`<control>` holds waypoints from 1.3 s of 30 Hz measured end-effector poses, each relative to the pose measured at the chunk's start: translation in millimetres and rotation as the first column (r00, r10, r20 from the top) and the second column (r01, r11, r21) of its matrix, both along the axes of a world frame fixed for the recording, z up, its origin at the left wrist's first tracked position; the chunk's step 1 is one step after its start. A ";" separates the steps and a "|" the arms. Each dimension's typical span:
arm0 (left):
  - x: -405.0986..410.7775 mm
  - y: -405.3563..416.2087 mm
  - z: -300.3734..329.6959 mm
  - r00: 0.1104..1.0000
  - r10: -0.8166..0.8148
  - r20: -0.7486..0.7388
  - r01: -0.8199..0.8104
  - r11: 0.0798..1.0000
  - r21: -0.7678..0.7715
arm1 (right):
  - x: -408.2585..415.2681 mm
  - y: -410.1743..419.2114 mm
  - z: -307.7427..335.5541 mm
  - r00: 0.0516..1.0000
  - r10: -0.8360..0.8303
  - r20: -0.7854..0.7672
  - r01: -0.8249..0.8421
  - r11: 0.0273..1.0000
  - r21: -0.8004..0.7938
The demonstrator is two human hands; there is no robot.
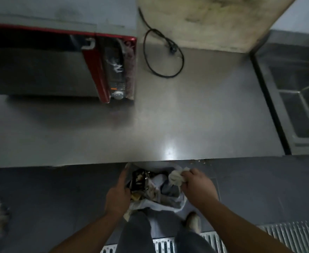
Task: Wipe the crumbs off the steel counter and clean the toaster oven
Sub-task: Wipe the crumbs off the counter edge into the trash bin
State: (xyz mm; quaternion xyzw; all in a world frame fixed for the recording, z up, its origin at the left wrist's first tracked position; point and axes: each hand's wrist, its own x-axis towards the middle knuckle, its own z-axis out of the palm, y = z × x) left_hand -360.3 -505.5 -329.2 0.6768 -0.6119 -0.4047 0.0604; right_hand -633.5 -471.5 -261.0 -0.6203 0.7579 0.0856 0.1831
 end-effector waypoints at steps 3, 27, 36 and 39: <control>-24.9 8.9 12.1 0.998 -0.068 0.004 0.068 0.997 0.040 | -40.3 9.3 15.3 0.985 -0.171 -0.034 0.170 0.985 -0.028; -446.1 183.5 62.4 0.853 -0.520 0.052 0.520 0.836 -0.176 | -418.5 331.1 57.3 0.637 -0.770 0.045 0.770 0.632 -0.084; -594.5 206.2 54.1 0.726 -0.687 0.032 0.681 0.712 -0.171 | -496.0 347.3 56.6 0.550 -0.821 0.153 0.831 0.519 -0.201; -631.5 198.7 37.0 0.689 -0.725 0.015 0.718 0.680 -0.147 | -511.4 340.0 44.9 0.504 -0.849 0.159 0.854 0.463 -0.236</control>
